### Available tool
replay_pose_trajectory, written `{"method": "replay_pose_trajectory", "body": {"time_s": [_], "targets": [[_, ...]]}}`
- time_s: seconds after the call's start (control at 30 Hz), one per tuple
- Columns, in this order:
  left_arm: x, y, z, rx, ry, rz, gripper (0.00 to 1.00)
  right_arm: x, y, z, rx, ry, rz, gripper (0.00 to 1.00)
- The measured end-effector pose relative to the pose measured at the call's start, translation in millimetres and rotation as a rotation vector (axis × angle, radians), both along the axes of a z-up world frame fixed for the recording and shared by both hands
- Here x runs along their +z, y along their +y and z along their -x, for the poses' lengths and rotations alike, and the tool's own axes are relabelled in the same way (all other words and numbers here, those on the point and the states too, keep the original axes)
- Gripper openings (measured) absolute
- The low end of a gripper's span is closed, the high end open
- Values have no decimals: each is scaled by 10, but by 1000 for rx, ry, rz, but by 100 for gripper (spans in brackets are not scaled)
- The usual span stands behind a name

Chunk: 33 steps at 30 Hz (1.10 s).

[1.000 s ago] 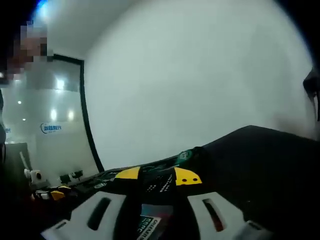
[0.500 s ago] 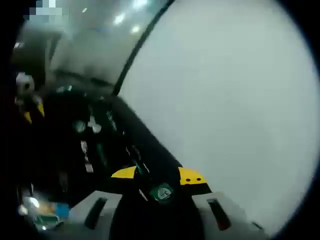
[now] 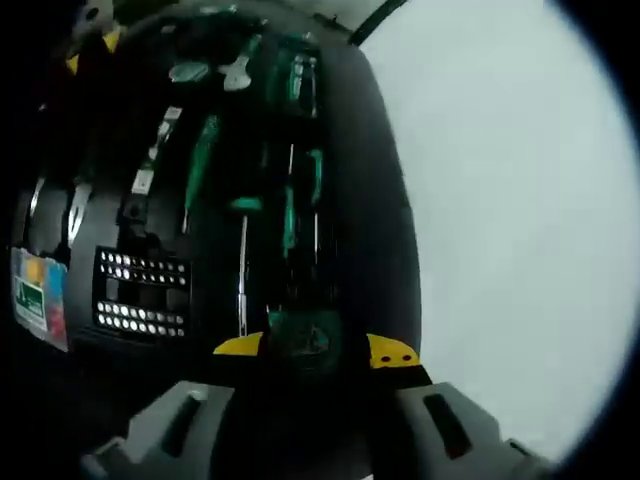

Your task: Pick up the tools and put them into their designated positions in the toolbox.

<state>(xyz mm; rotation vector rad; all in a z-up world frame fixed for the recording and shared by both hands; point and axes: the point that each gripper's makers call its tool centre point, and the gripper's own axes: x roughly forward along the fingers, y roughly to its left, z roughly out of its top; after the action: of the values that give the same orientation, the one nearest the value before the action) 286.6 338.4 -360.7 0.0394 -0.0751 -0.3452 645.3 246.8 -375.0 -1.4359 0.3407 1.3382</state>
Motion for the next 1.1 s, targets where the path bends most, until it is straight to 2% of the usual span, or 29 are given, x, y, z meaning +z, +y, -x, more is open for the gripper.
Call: {"method": "replay_pose_trajectory", "body": {"time_s": [0.1, 0.17, 0.2, 0.27, 0.3, 0.43, 0.6, 0.63, 0.67, 0.7, 0.73, 0.77, 0.8, 0.83, 0.9, 0.93, 1.03, 1.07, 1.1], "targets": [[8, 11, 0, 1, -1, 8, 26, -109, 25, -60, 3, 18, 35, 38], [11, 19, 0, 2, -1, 13, 26, -200, 5, -40, 25, 11, 85, 37], [12, 22, 0, 3, -2, 14, 26, -266, -4, -34, 22, 33, 109, 37], [14, 26, 0, 4, -2, 16, 26, -338, 26, -1, 43, 39, 128, 32], [15, 30, 1, 6, -2, 16, 26, -349, 33, -14, 40, 10, 127, 32], [13, 39, -3, 7, -1, 21, 26, -349, 25, -42, 40, 22, 161, 31], [18, 37, -2, 1, -1, 29, 26, -298, 19, -28, 35, 149, 160, 27], [20, 40, -2, 2, -2, 30, 26, -250, 18, -74, 34, 142, 169, 21], [22, 44, -2, 4, -3, 31, 26, -142, 121, -30, -42, 223, 76, 7], [24, 47, -3, 5, -4, 32, 26, 28, 227, -149, 14, 152, 39, 0], [24, 49, -4, 5, -3, 33, 26, 2, 179, -81, -8, 204, 73, 0], [22, 51, -7, 6, -2, 32, 26, -52, 94, -129, 74, 128, 168, 0], [17, 53, -10, 7, -1, 31, 26, -70, 60, -184, 126, 57, 208, 0], [13, 54, -11, 8, 0, 28, 26, -83, 40, -196, 132, 37, 222, 0], [14, 55, -12, 8, -1, 28, 26, -127, 50, -79, 78, 104, 183, 0], [12, 56, -15, 8, 1, 28, 26, -130, 89, -35, 83, 122, 154, 0], [-8, 63, -35, 7, 11, 31, 26, -163, 66, -21, 69, 135, 160, 0], [-12, 61, -38, 5, 15, 34, 26, -167, 82, -31, 116, 129, 172, 0], [-15, 59, -40, 3, 16, 35, 26, -165, 76, -39, 91, 134, 166, 0]]}}
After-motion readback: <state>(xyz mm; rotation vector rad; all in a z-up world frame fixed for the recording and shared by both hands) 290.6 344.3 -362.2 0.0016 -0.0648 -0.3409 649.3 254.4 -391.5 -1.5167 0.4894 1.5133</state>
